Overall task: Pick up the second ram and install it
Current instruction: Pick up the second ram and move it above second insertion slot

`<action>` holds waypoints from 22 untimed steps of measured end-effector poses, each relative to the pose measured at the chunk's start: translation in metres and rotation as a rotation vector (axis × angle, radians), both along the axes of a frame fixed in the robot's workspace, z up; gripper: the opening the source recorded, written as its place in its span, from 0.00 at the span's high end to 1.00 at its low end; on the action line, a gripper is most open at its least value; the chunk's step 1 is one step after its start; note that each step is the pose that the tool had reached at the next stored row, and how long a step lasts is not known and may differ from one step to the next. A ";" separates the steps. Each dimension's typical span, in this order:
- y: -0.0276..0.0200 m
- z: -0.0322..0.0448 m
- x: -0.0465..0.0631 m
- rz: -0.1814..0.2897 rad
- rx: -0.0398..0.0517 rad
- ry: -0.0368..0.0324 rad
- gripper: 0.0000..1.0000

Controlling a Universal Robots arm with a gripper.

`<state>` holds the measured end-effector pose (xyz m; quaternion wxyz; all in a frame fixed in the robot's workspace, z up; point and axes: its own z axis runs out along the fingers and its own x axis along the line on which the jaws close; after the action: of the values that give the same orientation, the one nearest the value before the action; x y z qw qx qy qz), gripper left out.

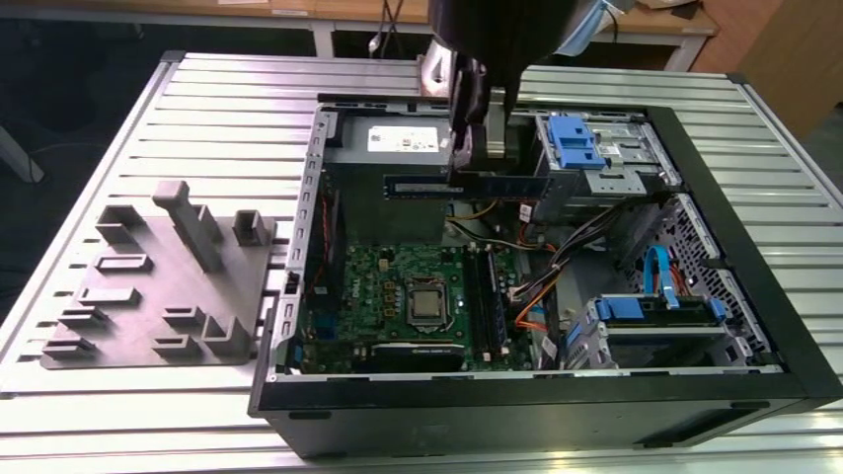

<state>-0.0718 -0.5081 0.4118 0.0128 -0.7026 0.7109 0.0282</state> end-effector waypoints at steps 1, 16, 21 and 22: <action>0.0000 -0.0017 0.000 0.000 -0.0001 0.0001 0.92; 0.0000 -0.0232 0.001 0.000 0.0083 0.0000 0.92; 0.0002 -0.0308 0.001 0.000 0.0083 0.0001 0.92; 0.0007 -0.0316 0.001 0.000 0.0082 0.0001 0.92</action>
<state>-0.0705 -0.5074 0.3803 0.0156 -0.7026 0.7108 0.0311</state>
